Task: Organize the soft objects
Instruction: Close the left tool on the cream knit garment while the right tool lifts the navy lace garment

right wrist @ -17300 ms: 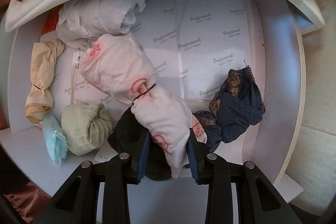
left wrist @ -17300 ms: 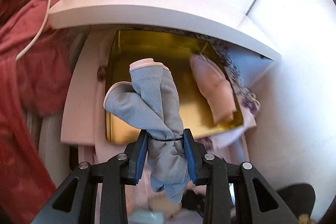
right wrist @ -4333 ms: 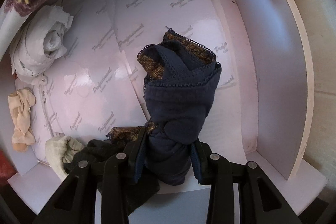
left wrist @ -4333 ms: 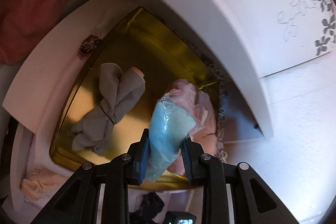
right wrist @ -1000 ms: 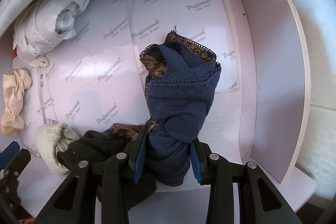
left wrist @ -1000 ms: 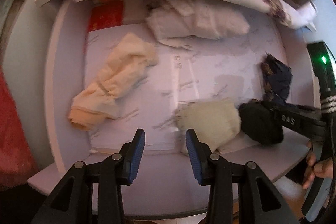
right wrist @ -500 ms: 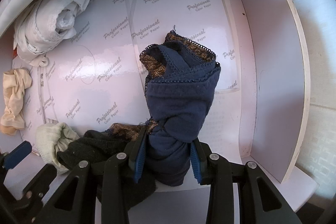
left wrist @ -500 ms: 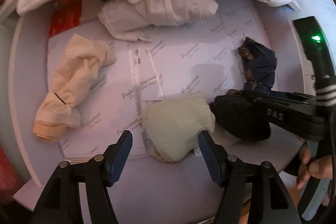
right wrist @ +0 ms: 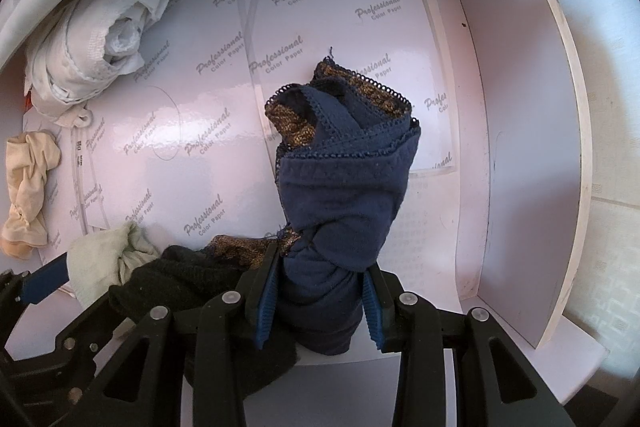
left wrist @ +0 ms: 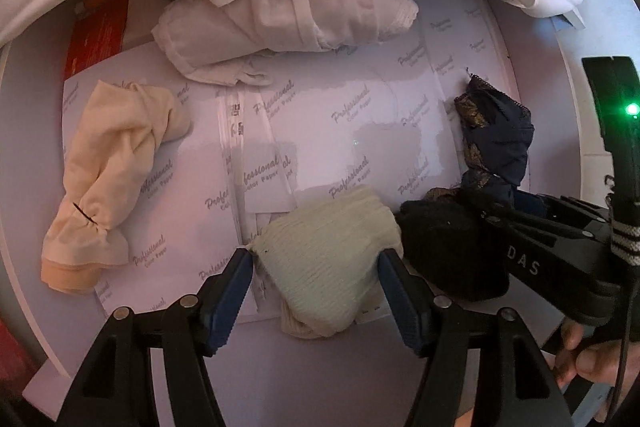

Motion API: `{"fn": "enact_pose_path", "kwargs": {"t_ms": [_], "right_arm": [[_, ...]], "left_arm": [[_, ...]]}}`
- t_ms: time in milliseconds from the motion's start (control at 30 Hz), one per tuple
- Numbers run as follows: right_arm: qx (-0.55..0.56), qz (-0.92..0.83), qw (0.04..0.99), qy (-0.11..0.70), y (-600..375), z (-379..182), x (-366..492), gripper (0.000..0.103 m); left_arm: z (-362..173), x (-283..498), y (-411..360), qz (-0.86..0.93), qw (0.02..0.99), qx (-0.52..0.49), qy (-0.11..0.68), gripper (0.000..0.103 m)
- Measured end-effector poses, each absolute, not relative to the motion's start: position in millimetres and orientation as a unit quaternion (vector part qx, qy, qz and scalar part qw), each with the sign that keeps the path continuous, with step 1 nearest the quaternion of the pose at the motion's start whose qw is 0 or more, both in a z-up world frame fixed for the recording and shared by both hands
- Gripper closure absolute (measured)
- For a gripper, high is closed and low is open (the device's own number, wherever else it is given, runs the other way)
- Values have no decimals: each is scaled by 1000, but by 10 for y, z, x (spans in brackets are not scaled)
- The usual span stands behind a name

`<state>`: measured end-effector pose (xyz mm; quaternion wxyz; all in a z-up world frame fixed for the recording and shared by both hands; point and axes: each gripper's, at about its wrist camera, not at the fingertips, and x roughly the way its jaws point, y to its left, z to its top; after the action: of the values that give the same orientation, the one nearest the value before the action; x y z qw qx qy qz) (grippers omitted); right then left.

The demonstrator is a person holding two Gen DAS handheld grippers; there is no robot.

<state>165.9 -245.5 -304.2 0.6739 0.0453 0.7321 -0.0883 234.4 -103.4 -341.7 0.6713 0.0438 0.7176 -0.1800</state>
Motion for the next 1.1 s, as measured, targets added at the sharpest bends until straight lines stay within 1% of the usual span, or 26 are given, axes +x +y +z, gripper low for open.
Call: {"fn": "enact_pose_path", "kwargs": {"t_ms": [133,267,333,600,700,1100], "right_arm": [[45,-89,675,731,-2458,-3037,1655,65],[47,-90,677,729,-2457,-3019,1651,66],[50,-90,677,728,-2463,-2997,1645,67],[77,-87,704,701,-2566,-2733,1630,68],[75,-83,713,692,-2583,-2627,1610,68],[95,-48,757,644,-2672,-1992,1449,68]], "left_arm": [[-3412,2300,-982,-187,672,51,715,42],[-3384,2290,-896,-189,675,27,713,48],[-3379,2290,-866,-182,677,17,713,49],[-3293,2257,-744,-152,700,51,696,49],[-3281,2236,-708,-150,700,49,696,49],[-3321,2190,-734,-150,695,54,701,48]]}}
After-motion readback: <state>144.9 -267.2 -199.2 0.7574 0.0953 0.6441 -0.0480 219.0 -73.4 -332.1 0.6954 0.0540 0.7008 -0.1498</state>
